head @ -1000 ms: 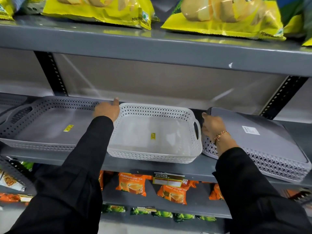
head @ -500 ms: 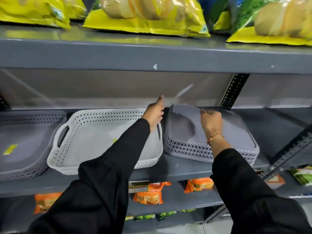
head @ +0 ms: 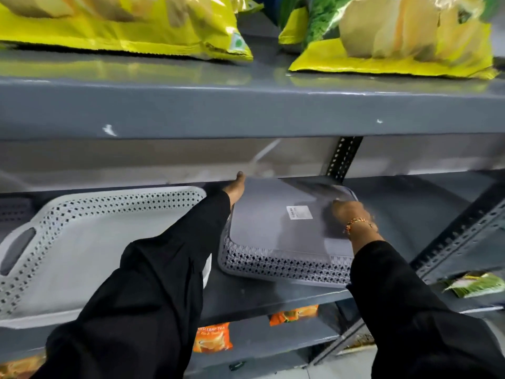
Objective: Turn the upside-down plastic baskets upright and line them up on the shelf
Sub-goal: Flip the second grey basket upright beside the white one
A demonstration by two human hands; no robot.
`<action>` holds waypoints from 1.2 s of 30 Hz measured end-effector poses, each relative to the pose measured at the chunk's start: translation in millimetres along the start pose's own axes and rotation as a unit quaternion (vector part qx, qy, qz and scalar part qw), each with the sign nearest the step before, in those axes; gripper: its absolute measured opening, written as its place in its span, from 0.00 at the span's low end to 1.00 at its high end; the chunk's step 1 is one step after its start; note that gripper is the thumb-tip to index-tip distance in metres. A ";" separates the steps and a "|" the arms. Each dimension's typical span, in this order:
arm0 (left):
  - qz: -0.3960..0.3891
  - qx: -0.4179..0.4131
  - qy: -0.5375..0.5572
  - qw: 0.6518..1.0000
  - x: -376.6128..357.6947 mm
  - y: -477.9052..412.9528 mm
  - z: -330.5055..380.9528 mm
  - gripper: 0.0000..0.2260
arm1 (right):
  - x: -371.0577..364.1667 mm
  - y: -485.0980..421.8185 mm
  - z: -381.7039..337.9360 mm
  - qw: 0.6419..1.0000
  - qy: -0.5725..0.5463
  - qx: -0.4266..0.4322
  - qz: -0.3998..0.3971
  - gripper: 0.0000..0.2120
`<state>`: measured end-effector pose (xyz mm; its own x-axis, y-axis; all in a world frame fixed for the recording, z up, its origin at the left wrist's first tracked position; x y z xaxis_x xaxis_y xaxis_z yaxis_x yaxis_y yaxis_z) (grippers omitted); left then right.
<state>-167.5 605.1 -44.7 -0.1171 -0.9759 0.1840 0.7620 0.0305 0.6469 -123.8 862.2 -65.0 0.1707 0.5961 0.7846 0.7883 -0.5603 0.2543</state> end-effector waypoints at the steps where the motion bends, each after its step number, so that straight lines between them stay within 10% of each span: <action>1: 0.006 0.007 0.002 1.000 0.2 -4.0 -1.0 0.31 | 1.9 -8.1 4.1 1.000 -0.017 0.011 0.001 0.41; 13: -0.020 -0.051 0.216 0.975 11.3 21.9 8.6 0.35 | 59.2 -11.5 -8.5 0.965 -0.202 0.109 0.126 0.24; 21: -0.014 -0.088 0.360 0.929 58.0 52.6 6.3 0.35 | 69.0 -14.0 7.7 0.820 -0.557 0.129 0.019 0.24; 24: 0.076 -0.088 0.284 0.952 67.5 54.1 -6.5 0.09 | 61.0 -12.0 19.4 0.826 -0.547 0.125 -0.057 0.22; 36: 0.055 -0.031 0.100 0.993 57.6 59.6 -47.5 0.08 | 61.1 -25.3 50.6 0.914 -0.382 0.109 -0.086 0.11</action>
<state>-98.6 540.5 -30.7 0.0941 -0.9909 0.0964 0.8021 0.1328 0.5822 -103.3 941.9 -52.1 0.3308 0.9386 0.0980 0.9270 -0.3427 0.1526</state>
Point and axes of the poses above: each hand's wrist, its own y-axis away from the middle knuckle, its own x-axis out of the back of the hand, z = x × y, the point moved 3 cm from there along -y, towards the middle knuckle, and after that the axes turned 13 degrees about x, right-handed, at the moved point
